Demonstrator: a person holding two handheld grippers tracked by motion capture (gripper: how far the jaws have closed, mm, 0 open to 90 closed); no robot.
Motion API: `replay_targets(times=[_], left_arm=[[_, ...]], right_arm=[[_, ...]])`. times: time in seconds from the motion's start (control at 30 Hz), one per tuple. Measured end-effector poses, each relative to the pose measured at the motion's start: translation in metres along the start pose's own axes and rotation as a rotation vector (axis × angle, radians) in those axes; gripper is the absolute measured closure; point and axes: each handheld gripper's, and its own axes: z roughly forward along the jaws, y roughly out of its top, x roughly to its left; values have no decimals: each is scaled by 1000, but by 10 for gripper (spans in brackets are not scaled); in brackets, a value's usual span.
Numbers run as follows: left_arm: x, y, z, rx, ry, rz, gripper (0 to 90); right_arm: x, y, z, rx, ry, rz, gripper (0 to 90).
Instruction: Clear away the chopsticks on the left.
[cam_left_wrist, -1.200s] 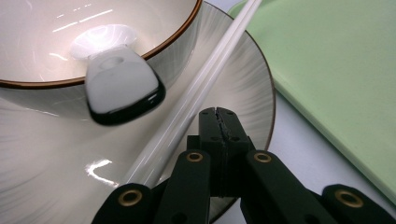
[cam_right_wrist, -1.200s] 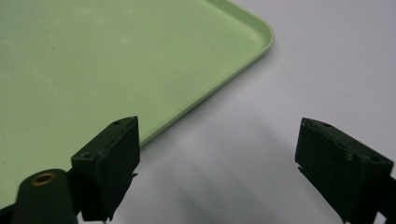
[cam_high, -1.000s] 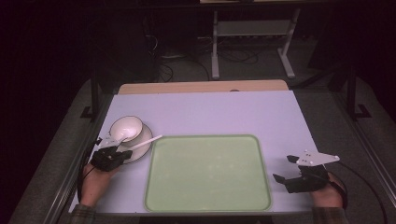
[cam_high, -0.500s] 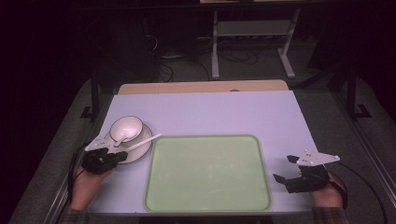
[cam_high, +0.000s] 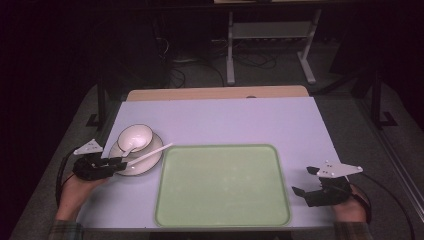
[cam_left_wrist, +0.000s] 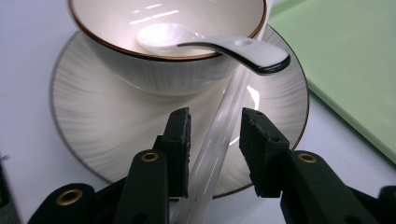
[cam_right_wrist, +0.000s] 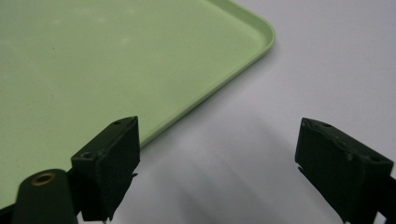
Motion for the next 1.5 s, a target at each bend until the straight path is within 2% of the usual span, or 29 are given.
replay_targets(times=[0.27, 0.47, 1.13, 1.37, 1.5], left_arm=[[2, 0, 9, 28, -14, 17, 619], [-2, 2, 16, 62, -11, 34, 652], [-17, 8, 23, 73, -24, 41, 745], [-21, 10, 25, 73, -26, 29, 759], [-24, 11, 27, 71, -15, -3, 760]], right_arm=[[0, 0, 0, 1, 1, 2, 131], [0, 0, 1, 2, 1, 3, 131], [0, 0, 0, -3, 1, 5, 131], [-1, -1, -1, -2, 1, 5, 131], [0, 0, -1, -3, 1, 4, 130]])
